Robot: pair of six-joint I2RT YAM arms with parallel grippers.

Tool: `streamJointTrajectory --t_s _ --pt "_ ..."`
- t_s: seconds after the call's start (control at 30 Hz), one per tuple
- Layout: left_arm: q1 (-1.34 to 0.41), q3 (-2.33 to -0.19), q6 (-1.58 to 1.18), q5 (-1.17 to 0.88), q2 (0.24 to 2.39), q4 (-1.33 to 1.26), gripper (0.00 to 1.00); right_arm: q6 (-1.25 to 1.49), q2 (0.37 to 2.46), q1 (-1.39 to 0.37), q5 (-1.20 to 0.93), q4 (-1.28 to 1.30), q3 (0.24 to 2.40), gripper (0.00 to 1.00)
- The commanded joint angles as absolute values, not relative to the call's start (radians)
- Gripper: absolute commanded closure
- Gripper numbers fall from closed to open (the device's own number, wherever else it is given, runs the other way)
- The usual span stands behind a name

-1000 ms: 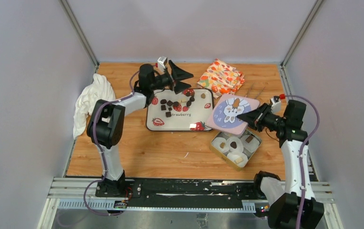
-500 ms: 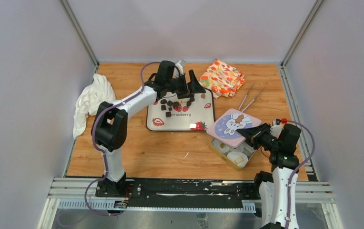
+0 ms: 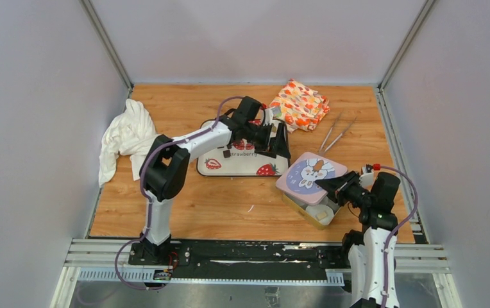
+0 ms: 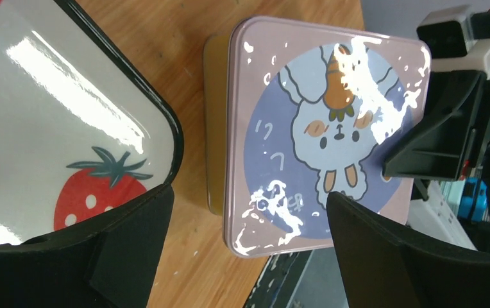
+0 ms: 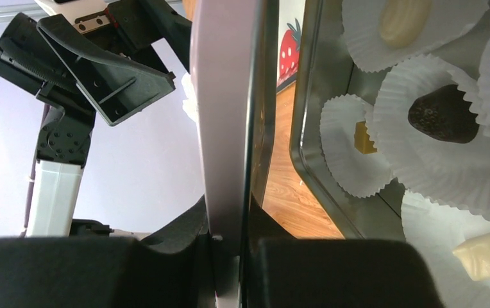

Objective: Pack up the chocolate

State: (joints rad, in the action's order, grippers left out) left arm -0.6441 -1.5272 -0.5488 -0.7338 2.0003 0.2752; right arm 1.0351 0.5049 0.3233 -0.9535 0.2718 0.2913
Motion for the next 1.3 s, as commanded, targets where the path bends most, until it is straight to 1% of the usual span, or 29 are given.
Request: streamJointTrajectory --t_s 0.0,0.13,0.37,0.47,0.6,0.73,0.83,1.0,1.1,1.2,1.23,1.27 --pt "-0.663 -1.572 -0.451 -0.802 2.032 0.393 0.06 0.979 0.483 0.339 -0.969 0.342 0.281 1.0" --pt "-0.691 -1.654 -0.346 -0.763 2.097 0.516 0.06 0.969 0.468 0.339 -0.965 0.346 0.281 1.0" --pt "-0.745 -1.682 -0.362 -0.745 2.138 0.47 0.07 0.864 0.492 0.343 -0.884 0.489 0.335 1.0" --pt "-0.756 -1.712 -0.354 -0.752 2.165 0.489 0.08 0.848 0.493 0.344 -0.87 0.517 0.34 1.0" --pt "-0.756 -1.69 -0.348 -0.797 2.164 0.463 0.08 0.829 0.487 0.344 -0.857 0.536 0.34 1.0" --pt "-0.759 -1.702 -0.346 -0.79 2.178 0.474 0.1 0.822 0.491 0.346 -0.829 0.562 0.342 1.0" --pt "-0.768 -1.725 -0.322 -0.764 2.192 0.516 0.1 0.794 0.5 0.346 -0.786 0.623 0.364 0.93" --pt "-0.782 -1.749 -0.296 -0.753 2.193 0.548 0.1 0.717 0.517 0.346 -0.672 0.729 0.421 0.95" --pt "-0.787 -1.763 -0.274 -0.71 2.187 0.574 0.08 0.684 0.556 0.345 -0.641 0.771 0.441 0.9" --pt "-0.788 -1.771 -0.267 -0.695 2.177 0.572 0.07 0.626 0.591 0.346 -0.592 0.839 0.482 0.77" --pt "-0.789 -1.772 -0.266 -0.694 2.178 0.572 0.07 0.612 0.598 0.345 -0.566 0.865 0.49 0.74" --pt "-0.79 -1.771 -0.267 -0.695 2.178 0.572 0.07 0.598 0.602 0.347 -0.544 0.884 0.505 0.69"
